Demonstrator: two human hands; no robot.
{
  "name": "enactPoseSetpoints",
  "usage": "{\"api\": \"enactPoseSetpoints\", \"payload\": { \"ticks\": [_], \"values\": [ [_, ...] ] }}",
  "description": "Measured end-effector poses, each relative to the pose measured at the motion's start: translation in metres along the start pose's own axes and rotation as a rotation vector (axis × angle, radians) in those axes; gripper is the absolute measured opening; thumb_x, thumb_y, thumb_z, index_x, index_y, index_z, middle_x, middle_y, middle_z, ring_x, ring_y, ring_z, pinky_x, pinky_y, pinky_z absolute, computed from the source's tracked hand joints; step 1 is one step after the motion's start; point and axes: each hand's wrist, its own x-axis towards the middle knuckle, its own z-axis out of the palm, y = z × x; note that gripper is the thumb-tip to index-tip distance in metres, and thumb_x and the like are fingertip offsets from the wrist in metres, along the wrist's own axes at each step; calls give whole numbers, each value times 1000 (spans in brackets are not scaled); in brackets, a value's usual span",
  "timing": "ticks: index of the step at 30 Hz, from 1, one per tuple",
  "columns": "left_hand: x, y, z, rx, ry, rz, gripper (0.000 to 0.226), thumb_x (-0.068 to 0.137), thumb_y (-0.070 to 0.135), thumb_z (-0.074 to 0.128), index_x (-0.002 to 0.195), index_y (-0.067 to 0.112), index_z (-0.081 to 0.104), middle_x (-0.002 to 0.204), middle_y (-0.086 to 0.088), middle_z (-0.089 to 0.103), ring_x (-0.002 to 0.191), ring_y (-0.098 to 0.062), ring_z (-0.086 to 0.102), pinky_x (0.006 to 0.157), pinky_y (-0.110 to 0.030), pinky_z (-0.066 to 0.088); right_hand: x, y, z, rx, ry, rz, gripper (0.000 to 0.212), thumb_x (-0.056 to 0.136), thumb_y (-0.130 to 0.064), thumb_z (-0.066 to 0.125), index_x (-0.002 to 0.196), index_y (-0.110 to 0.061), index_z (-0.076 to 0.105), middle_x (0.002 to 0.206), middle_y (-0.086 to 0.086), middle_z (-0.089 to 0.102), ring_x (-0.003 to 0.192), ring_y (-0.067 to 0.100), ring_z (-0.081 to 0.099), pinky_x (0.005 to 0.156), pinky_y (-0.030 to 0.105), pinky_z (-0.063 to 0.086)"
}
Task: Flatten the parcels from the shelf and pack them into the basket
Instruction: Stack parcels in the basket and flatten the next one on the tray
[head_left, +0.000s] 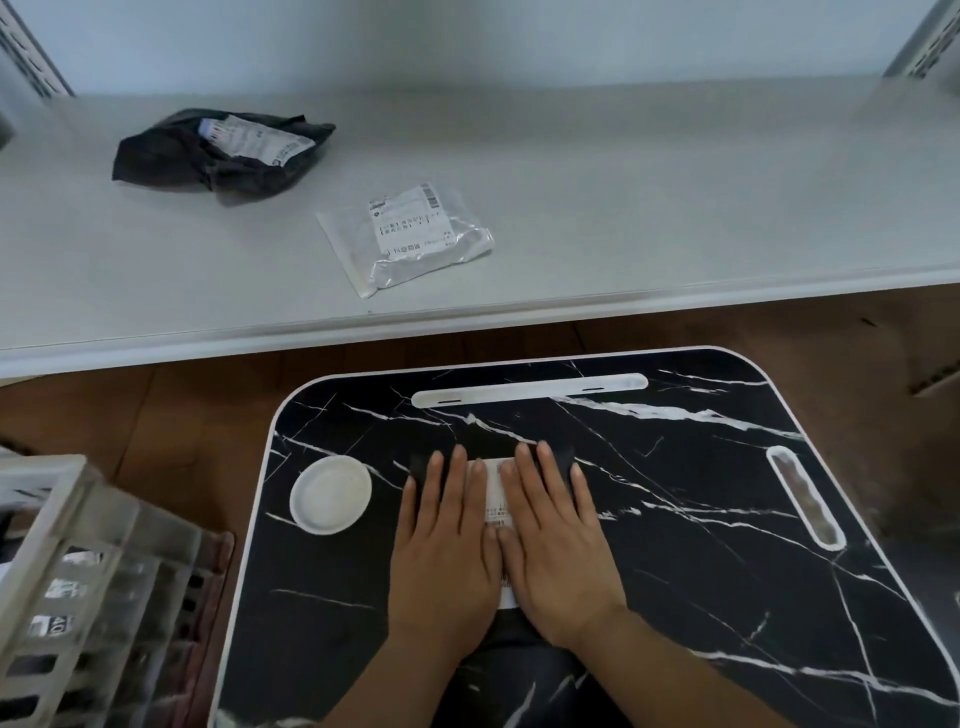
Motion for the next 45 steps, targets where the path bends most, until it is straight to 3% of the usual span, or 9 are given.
{"api": "enactPoseSetpoints", "payload": {
  "ticks": [8,12,17,21,26,31,37,45],
  "values": [
    [2,0,6,-25,6,-4,58,99,38,17,151,13,24,159,-10,17,147,-28,13,112,-47,20,1,2,6,39,-12,-9,57,103,-40,18,154,-15,18,161,6,12,149,23,7,114,45,12],
    [2,-1,6,-8,-17,-6,60,95,37,27,152,20,20,160,-8,17,147,-31,12,113,-46,19,1,4,6,63,-42,-12,55,103,-40,19,153,-20,20,161,5,14,149,22,8,115,45,11],
    [2,0,6,11,-28,-27,57,94,38,28,149,22,29,157,-7,26,143,-34,23,111,-45,19,2,3,5,101,-71,24,53,102,-45,11,152,-28,23,159,5,23,148,21,14,115,45,10],
    [1,0,5,7,-30,-29,58,94,38,27,149,20,30,157,-8,26,144,-35,23,111,-46,20,-2,9,2,79,-79,47,54,101,-55,13,152,-37,16,160,3,15,149,22,4,115,51,5],
    [4,0,4,17,-20,-24,59,92,39,29,148,18,33,156,-8,28,143,-36,24,111,-48,20,-3,20,1,31,-93,64,67,98,-63,14,152,-24,23,160,1,17,149,16,8,114,56,7],
    [5,-2,2,14,-46,-2,59,91,40,31,146,18,37,155,-8,31,142,-36,27,110,-48,22,-2,19,-3,27,-104,58,67,98,-64,17,150,-24,30,158,1,23,148,18,14,111,56,9],
    [-5,-16,-1,75,-62,30,65,93,50,32,149,18,29,157,-7,24,144,-28,24,112,-46,18,-14,32,-4,-47,-95,46,86,89,-77,24,148,-15,35,158,3,24,147,20,17,111,59,11],
    [-4,-15,0,73,-75,28,64,94,50,30,149,18,30,157,-7,23,144,-29,24,111,-47,18,-10,28,-9,-47,-164,64,88,88,-79,17,148,-18,36,158,0,23,148,18,12,110,60,8]
  ]
}}
